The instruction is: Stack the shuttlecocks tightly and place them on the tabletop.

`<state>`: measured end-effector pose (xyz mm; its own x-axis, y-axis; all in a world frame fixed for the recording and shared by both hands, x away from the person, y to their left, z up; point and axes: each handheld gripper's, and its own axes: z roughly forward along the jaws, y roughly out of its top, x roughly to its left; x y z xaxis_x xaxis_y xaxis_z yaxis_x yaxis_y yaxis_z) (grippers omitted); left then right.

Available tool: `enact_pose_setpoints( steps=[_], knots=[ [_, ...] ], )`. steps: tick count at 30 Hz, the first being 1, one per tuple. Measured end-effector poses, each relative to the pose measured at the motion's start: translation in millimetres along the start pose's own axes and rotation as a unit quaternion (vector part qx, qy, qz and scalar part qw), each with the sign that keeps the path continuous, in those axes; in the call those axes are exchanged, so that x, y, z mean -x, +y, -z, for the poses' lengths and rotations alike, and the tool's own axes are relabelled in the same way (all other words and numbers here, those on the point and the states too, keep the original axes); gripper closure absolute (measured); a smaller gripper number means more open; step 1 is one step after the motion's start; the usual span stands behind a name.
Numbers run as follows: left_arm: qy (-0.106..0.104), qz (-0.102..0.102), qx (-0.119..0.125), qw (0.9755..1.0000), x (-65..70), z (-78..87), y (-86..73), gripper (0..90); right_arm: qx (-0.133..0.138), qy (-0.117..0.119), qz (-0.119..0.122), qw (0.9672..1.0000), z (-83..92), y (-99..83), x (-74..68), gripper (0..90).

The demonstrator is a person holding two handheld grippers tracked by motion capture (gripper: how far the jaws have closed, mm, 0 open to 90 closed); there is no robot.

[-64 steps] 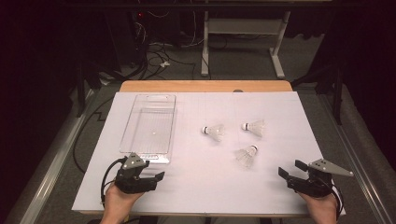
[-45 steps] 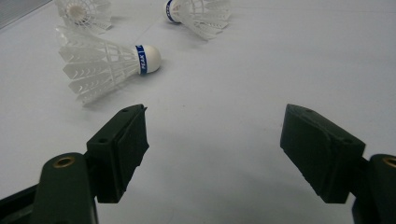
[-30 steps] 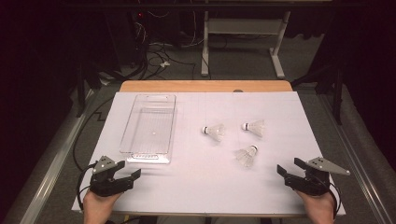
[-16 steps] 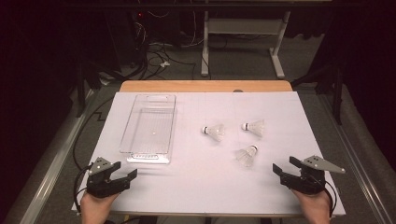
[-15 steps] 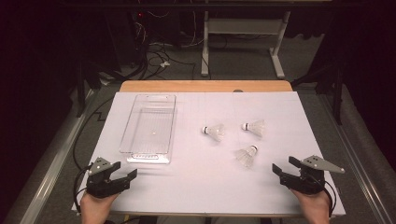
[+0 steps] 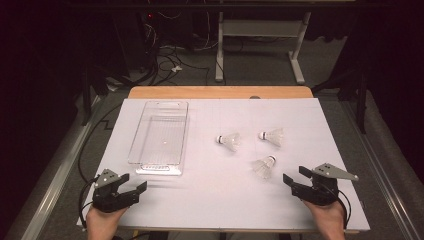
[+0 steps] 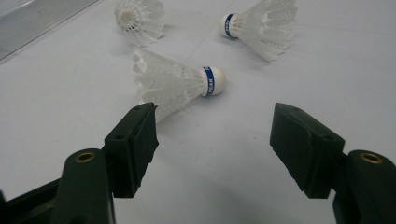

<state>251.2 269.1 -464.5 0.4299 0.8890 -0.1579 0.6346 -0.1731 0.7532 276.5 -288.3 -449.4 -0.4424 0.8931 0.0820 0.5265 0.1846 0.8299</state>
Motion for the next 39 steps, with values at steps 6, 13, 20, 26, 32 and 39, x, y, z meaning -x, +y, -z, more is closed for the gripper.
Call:
enact_pose_setpoints(
  steps=[6, 13, 20, 26, 32, 39],
  knots=[
    [0.000, -0.002, 0.000, 1.0000, 0.2, 0.3, 0.0, 28.1, -0.012, 0.009, 0.002, 0.9999, -5.9, 7.1, -7.6, 36.0],
    [-0.001, -0.002, 0.001, 1.0000, 0.5, 0.0, 0.1, 28.1, -0.029, 0.010, 0.011, 0.9995, -11.3, 18.4, -15.1, 40.6],
    [-0.002, -0.003, 0.000, 1.0000, 0.7, -0.3, 0.1, 28.1, -0.052, 0.013, 0.021, 0.9984, -18.9, 28.2, -24.8, 44.5],
    [-0.004, -0.004, -0.001, 1.0000, 0.9, -0.7, 0.2, 28.1, -0.076, 0.014, 0.021, 0.9968, -29.2, 34.6, -29.4, 47.7],
    [-0.005, -0.004, -0.001, 1.0000, 0.9, -0.7, 0.3, 28.1, -0.093, 0.008, 0.025, 0.9953, -39.0, 40.6, -34.2, 48.7],
    [-0.006, -0.005, -0.002, 1.0000, 0.8, -0.9, 0.3, 28.1, -0.108, -0.003, 0.032, 0.9937, -47.8, 46.3, -37.4, 51.6]
  ],
)
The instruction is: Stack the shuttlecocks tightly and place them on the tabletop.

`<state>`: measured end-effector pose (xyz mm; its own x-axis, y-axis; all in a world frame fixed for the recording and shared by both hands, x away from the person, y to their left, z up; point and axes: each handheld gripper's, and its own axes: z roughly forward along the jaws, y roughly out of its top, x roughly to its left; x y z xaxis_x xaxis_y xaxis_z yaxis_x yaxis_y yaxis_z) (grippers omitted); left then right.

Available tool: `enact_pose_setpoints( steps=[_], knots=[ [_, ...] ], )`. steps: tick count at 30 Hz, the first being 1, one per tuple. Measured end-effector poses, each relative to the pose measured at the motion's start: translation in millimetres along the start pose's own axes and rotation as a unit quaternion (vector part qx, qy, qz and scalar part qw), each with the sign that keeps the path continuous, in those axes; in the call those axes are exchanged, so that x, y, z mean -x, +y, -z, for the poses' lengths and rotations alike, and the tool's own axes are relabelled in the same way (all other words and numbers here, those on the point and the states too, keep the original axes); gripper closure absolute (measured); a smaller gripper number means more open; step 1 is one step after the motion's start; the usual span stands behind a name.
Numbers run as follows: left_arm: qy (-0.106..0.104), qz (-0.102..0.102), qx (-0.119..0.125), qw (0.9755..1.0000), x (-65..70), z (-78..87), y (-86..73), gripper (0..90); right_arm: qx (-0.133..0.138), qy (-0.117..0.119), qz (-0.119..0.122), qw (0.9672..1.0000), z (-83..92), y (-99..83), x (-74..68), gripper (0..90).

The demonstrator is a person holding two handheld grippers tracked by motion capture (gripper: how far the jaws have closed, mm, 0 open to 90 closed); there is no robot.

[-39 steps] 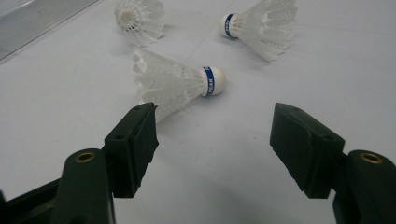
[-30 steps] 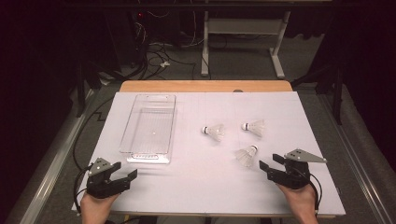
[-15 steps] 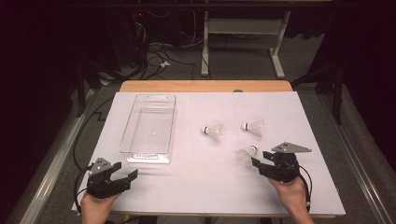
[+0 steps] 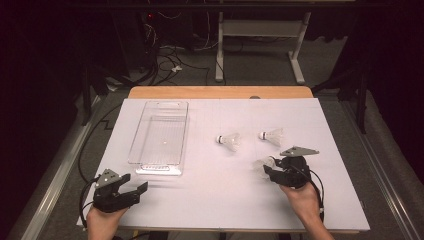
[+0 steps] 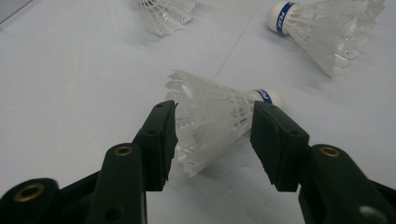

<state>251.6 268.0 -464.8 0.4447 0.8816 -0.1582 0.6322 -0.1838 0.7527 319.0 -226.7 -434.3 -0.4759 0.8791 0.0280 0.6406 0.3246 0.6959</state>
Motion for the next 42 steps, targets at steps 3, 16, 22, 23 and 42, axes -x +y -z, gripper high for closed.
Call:
enact_pose_setpoints(
  steps=[3, 16, 22, 23, 42],
  knots=[
    [-0.001, -0.001, -0.001, 1.0000, 0.1, -0.4, 0.2, 28.1, -0.003, -0.003, 0.002, 1.0000, -2.2, 2.2, -0.2, 53.8],
    [-0.001, -0.003, -0.001, 1.0000, 0.7, -0.7, 0.3, 28.1, -0.012, -0.014, 0.005, 0.9998, -5.2, 4.5, 0.7, 67.0],
    [0.000, -0.002, -0.001, 1.0000, 0.8, -0.3, 0.3, 28.1, -0.013, -0.020, 0.009, 0.9997, -2.4, 3.9, 3.1, 73.8],
    [0.000, -0.002, -0.001, 1.0000, 0.9, -0.3, 0.3, 28.1, -0.012, -0.022, 0.010, 0.9996, -1.2, 3.7, 3.8, 75.6],
    [0.000, -0.004, -0.001, 1.0000, 1.0, -0.6, 0.4, 28.1, -0.016, -0.036, 0.015, 0.9991, 11.1, 2.2, 18.3, 90.0]
  ],
)
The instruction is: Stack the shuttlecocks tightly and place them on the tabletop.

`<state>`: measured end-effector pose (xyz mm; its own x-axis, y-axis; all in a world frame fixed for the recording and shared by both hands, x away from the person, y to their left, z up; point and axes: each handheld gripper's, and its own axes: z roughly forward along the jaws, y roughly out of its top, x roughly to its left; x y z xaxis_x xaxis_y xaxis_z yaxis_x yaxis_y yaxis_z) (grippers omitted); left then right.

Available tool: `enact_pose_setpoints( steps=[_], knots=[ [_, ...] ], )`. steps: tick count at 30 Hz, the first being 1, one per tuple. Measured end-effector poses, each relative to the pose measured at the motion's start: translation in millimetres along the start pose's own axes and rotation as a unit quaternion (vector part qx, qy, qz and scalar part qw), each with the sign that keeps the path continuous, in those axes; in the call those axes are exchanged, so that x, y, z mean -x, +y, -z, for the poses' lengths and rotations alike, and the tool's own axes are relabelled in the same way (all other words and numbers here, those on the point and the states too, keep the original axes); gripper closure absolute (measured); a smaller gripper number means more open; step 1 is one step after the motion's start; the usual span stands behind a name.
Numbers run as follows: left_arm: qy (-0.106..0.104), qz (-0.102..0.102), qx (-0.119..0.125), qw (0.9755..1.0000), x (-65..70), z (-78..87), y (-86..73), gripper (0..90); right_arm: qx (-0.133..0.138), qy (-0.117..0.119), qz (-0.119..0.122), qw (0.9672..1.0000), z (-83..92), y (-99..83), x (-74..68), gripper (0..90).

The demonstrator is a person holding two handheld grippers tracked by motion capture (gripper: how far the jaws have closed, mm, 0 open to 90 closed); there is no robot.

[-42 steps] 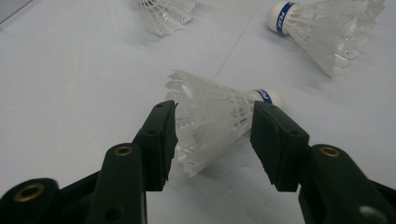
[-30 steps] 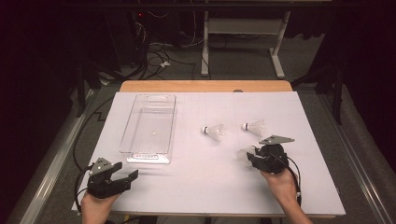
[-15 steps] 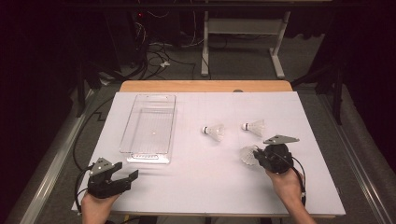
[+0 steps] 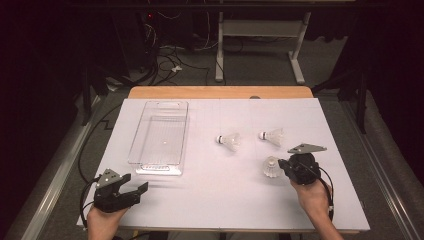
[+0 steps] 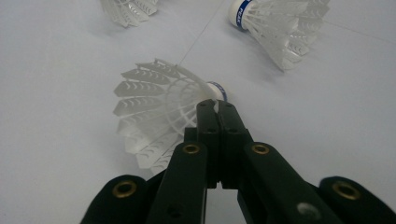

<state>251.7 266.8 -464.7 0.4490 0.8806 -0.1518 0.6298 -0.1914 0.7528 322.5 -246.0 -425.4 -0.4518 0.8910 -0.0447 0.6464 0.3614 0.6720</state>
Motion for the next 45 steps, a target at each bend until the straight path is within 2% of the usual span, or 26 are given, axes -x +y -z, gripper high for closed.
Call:
enact_pose_setpoints(
  steps=[7, 17, 32, 45],
  knots=[
    [0.002, 0.001, 0.002, 1.0000, -0.2, 0.4, -0.1, 28.0, 0.006, 0.006, -0.001, 1.0000, 3.0, 2.0, 1.7, 90.0],
    [0.001, -0.001, 0.001, 1.0000, -0.1, 0.3, 0.0, 27.9, 0.012, 0.032, -0.007, 0.9994, 2.9, 4.9, 3.9, 90.0],
    [0.000, 0.001, 0.002, 1.0000, -1.0, 0.2, -0.1, 27.9, 0.022, 0.062, -0.010, 0.9978, -5.4, 16.5, 1.3, 90.0],
    [-0.002, -0.002, 0.000, 1.0000, -0.5, -0.1, 0.0, 27.9, 0.026, 0.079, -0.014, 0.9964, -15.4, 21.1, 2.2, 90.0]
  ],
)
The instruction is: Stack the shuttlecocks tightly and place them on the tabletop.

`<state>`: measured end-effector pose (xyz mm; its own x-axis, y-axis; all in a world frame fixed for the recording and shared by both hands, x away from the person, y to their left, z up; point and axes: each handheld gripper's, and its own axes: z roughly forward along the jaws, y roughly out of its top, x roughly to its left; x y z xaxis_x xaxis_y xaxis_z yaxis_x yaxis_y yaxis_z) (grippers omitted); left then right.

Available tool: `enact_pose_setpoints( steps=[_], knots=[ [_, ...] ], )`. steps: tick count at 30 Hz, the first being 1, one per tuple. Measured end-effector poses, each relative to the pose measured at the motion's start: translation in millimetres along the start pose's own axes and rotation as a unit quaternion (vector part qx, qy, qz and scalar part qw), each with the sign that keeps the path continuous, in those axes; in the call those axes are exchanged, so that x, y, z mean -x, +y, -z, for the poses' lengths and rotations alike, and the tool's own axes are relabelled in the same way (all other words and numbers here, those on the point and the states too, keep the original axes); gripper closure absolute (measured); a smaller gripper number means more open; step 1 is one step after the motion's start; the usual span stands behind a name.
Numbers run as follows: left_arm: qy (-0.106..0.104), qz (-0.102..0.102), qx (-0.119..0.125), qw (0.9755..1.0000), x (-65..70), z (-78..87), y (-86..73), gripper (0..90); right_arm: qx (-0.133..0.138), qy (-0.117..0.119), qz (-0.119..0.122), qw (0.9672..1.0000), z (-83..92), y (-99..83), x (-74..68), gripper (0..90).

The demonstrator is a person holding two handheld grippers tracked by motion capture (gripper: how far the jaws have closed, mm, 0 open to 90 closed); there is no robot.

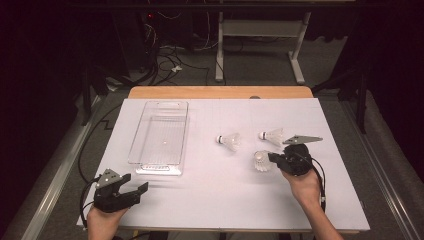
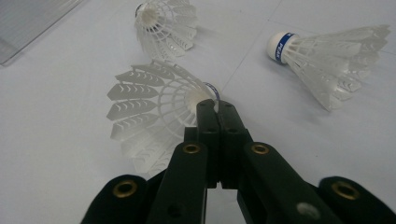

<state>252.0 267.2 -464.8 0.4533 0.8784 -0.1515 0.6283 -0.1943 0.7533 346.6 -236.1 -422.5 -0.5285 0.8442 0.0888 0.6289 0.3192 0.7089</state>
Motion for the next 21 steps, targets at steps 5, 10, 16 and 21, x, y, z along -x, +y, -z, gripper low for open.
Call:
enact_pose_setpoints(
  steps=[5, 10, 16, 21],
  knots=[
    [0.000, 0.001, 0.000, 1.0000, -0.1, -0.1, 0.0, 27.9, 0.003, 0.006, -0.001, 1.0000, -2.6, 3.0, 0.0, 90.0],
    [0.000, 0.001, -0.001, 1.0000, -0.1, -0.5, 0.1, 27.8, 0.009, 0.015, -0.003, 0.9998, -5.2, 7.1, -0.4, 90.0],
    [0.000, 0.002, -0.001, 1.0000, -0.3, -0.9, 0.1, 27.8, 0.012, 0.024, -0.005, 0.9996, -10.1, 11.5, 0.1, 90.0],
    [-0.001, 0.001, -0.001, 1.0000, -0.3, -1.2, 0.2, 27.8, 0.011, 0.030, -0.004, 0.9995, -15.0, 15.9, 0.4, 90.0]
  ],
)
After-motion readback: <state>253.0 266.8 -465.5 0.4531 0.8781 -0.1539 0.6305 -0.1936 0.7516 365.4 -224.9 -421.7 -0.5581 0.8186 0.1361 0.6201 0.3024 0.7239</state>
